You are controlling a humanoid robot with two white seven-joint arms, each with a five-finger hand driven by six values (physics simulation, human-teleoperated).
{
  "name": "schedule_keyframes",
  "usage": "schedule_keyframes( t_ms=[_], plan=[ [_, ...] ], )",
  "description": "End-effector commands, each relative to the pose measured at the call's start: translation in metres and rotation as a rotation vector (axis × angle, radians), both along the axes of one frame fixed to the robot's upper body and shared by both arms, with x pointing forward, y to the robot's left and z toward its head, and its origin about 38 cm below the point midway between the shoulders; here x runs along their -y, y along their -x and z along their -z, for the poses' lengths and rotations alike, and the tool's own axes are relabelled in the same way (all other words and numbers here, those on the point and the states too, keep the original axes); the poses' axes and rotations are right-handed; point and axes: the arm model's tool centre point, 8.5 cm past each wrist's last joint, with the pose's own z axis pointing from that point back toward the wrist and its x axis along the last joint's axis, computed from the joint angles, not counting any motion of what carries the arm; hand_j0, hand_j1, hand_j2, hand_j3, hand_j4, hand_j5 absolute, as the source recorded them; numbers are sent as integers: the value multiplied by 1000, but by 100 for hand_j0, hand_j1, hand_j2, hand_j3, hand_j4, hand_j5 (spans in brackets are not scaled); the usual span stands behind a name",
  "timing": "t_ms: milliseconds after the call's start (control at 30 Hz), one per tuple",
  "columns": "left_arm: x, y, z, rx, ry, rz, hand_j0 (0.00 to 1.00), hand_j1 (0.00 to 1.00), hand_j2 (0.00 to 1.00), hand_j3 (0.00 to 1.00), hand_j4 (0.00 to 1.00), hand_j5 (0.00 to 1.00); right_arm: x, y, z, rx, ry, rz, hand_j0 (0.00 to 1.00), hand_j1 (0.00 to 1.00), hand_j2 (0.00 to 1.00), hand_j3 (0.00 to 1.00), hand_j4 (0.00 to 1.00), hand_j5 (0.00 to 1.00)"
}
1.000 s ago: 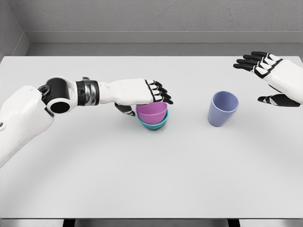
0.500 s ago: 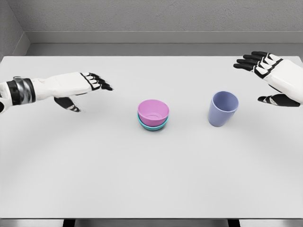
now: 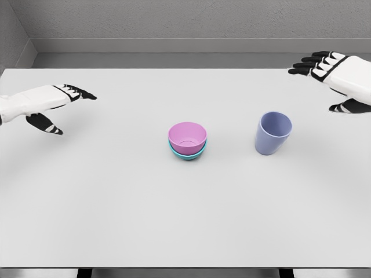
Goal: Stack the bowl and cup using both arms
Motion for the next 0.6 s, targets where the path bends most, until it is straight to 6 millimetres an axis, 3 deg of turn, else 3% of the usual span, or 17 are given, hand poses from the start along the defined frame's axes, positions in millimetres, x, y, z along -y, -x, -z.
schedule_keyframes(
  t_ms=[0,133,333,433,567],
  plan=[
    [-2,0,-1,0,4,-7,100,100,100,100,100,100,4,-4,21,-131,86,32,100,100,100,100,100,100],
    [-2,0,-1,0,1,-7,100,100,100,100,100,100,4,-20,24,-172,118,57,100,100,100,100,100,100],
    [-6,0,1,-5,1,-18,100,100,100,100,100,100,-2,-21,18,-155,120,38,100,100,100,100,100,100],
    [-5,-1,1,-5,2,-17,100,100,100,100,100,100,-44,-32,34,-182,101,-57,100,100,100,100,100,100],
    [-6,-1,1,-6,-1,-18,100,100,100,100,100,100,-56,-32,47,-210,106,-91,100,100,100,100,100,100]
  ],
)
